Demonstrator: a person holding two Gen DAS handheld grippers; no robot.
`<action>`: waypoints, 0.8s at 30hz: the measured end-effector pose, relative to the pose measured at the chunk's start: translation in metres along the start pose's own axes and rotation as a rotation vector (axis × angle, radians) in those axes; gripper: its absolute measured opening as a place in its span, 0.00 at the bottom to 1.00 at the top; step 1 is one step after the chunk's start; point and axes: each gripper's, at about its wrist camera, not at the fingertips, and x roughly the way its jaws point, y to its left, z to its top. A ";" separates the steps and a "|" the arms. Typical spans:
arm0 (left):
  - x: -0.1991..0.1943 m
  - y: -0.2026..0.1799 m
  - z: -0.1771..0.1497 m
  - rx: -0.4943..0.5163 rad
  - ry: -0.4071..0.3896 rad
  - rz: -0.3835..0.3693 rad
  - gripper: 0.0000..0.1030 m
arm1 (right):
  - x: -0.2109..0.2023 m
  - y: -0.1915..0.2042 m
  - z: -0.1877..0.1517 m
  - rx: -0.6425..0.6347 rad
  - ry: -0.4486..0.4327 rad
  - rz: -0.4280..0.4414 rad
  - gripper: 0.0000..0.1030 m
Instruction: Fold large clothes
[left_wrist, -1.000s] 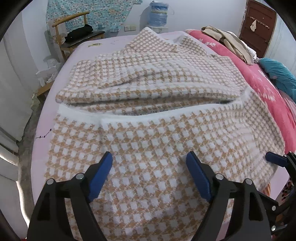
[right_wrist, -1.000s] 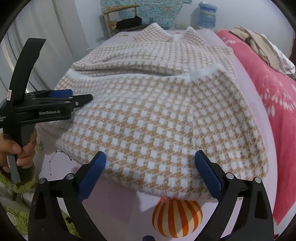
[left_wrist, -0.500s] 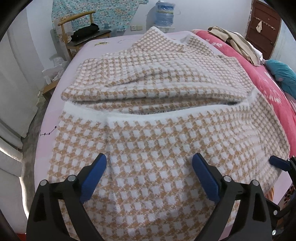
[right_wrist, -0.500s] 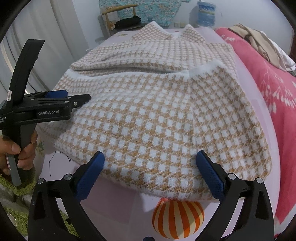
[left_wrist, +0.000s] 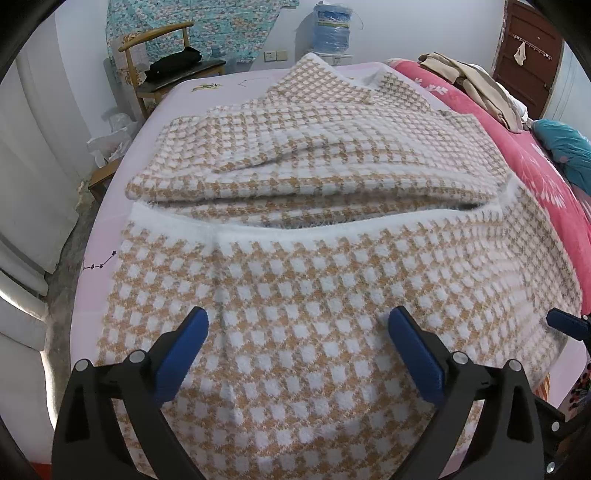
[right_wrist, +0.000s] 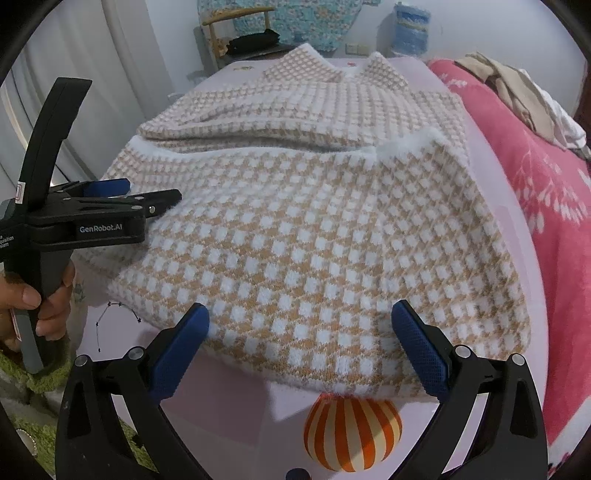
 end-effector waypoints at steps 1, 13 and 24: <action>0.000 0.000 0.000 0.000 0.000 0.000 0.94 | -0.001 0.000 0.001 -0.001 -0.004 -0.003 0.92; 0.000 0.000 0.000 0.000 -0.002 -0.004 0.94 | -0.013 -0.006 0.018 0.038 -0.056 -0.003 0.92; 0.004 0.006 -0.002 0.001 -0.008 -0.045 0.95 | -0.005 -0.015 0.028 0.123 -0.056 -0.008 0.92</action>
